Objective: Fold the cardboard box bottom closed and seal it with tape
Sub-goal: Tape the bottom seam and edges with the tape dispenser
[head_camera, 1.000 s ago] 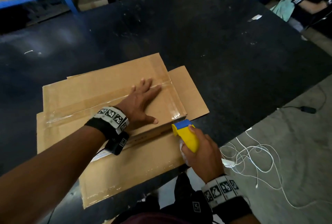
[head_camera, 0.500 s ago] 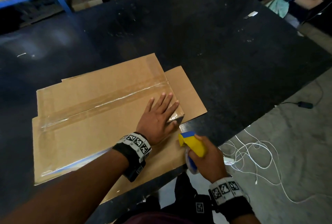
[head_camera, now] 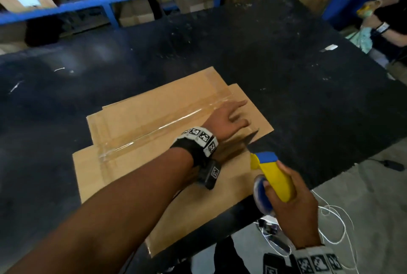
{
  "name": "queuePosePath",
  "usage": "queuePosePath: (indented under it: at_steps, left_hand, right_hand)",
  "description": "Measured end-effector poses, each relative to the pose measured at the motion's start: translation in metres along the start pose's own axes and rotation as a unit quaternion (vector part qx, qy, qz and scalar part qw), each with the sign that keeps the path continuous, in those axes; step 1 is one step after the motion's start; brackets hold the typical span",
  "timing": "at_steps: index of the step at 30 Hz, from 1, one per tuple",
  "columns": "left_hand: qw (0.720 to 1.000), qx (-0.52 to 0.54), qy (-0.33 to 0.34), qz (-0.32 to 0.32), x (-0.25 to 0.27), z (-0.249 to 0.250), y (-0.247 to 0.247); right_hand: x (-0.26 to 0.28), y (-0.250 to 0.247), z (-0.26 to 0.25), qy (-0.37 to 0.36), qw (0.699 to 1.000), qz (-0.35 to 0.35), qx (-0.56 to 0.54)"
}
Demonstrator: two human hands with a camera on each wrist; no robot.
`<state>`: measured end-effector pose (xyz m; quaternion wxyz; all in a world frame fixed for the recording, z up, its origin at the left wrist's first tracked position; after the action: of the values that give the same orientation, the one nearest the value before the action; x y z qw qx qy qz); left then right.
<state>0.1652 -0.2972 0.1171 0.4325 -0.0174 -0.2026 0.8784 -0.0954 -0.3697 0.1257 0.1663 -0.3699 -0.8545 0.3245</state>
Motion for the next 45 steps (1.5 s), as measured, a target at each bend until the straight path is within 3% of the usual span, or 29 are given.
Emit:
queuePosePath:
  at_steps: [3, 6, 9, 12, 17, 22, 25, 29, 31, 34, 37, 41, 45]
  left_hand:
    - [0.989, -0.107, 0.071, 0.068, 0.048, -0.008, -0.057]
    - [0.965, -0.238, 0.021, 0.109, 0.131, -0.056, -0.109]
    - [0.939, -0.323, -0.039, 0.110, 0.199, -0.106, -0.141]
    - [0.923, -0.369, -0.061, 0.084, 0.222, -0.139, -0.140]
    - [0.912, -0.387, -0.048, 0.128, 0.210, -0.142, -0.121]
    - [0.939, -0.300, -0.057, 0.159, 0.180, -0.119, -0.089]
    - [0.972, -0.130, -0.045, 0.188, 0.185, -0.118, -0.111]
    - [0.946, -0.014, -0.011, 0.325, 0.231, -0.127, -0.186]
    - [0.934, 0.079, -0.032, 0.347, 0.238, -0.137, -0.215]
    - [0.914, 0.226, -0.064, 0.331, 0.224, -0.136, -0.241]
    - [0.903, 0.322, -0.097, 0.268, 0.204, -0.116, -0.245]
    - [0.914, 0.342, -0.109, 0.189, 0.190, -0.100, -0.246]
    - [0.911, 0.351, -0.111, 0.184, 0.190, -0.098, -0.254]
  right_hand:
    - [-0.011, 0.007, -0.028, -0.040, 0.998, -0.001, -0.042]
    - [-0.017, 0.031, -0.061, -0.070, 0.995, -0.013, -0.075]
    - [-0.020, 0.066, -0.105, -0.123, 0.987, -0.037, -0.099]
    - [-0.019, 0.108, -0.149, -0.175, 0.973, -0.077, -0.130]
    - [-0.010, 0.150, -0.199, -0.232, 0.959, -0.093, -0.132]
    - [-0.002, 0.163, -0.220, -0.265, 0.953, -0.084, -0.121]
    - [0.000, 0.163, -0.225, -0.276, 0.951, -0.069, -0.118]
    - [0.006, 0.165, -0.231, -0.289, 0.949, -0.058, -0.108]
    - [0.011, 0.168, -0.237, -0.295, 0.948, -0.057, -0.105]
    - [0.020, 0.173, -0.247, -0.305, 0.945, -0.053, -0.100]
    - [0.030, 0.178, -0.256, -0.313, 0.943, -0.058, -0.097]
    - [0.039, 0.179, -0.263, -0.322, 0.940, -0.050, -0.101]
    - [0.046, 0.179, -0.264, -0.322, 0.941, -0.039, -0.094]
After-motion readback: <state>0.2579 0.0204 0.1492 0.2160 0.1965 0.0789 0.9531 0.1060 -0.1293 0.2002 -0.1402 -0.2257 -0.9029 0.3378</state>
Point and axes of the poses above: each hand's wrist, its own x-axis away from the middle knuckle, its own y-axis out of the palm, z = x × y, the point moved 10 cm from there along -x, towards the middle knuckle, and after that the axes turned 8 degrees about x, right-handed, at the moved point
